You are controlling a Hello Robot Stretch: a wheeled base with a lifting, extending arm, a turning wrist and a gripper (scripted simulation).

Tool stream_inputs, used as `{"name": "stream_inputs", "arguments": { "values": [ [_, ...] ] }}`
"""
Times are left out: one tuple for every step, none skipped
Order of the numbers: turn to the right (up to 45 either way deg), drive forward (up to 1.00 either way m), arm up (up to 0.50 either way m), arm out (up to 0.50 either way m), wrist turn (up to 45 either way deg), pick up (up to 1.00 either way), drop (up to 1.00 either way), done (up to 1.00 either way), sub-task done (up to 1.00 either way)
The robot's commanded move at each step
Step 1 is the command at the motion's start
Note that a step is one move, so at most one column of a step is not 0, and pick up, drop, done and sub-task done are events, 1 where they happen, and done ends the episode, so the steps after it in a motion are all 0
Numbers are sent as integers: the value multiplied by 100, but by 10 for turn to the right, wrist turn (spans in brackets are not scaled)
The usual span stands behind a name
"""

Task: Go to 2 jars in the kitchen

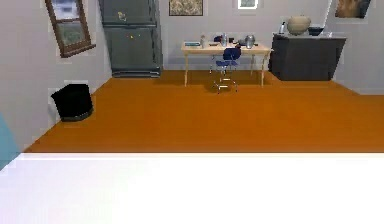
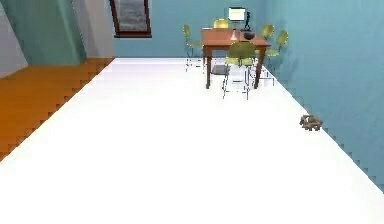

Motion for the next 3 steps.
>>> {"name": "stream_inputs", "arguments": {
  "values": [
    [90, 0, 0, 0, 0, 0, 0, 0, 0],
    [30, 0, 0, 0, 0, 0, 0, 0, 0],
    [0, 100, 0, 0, 0, 0, 0, 0, 0]
  ]
}}
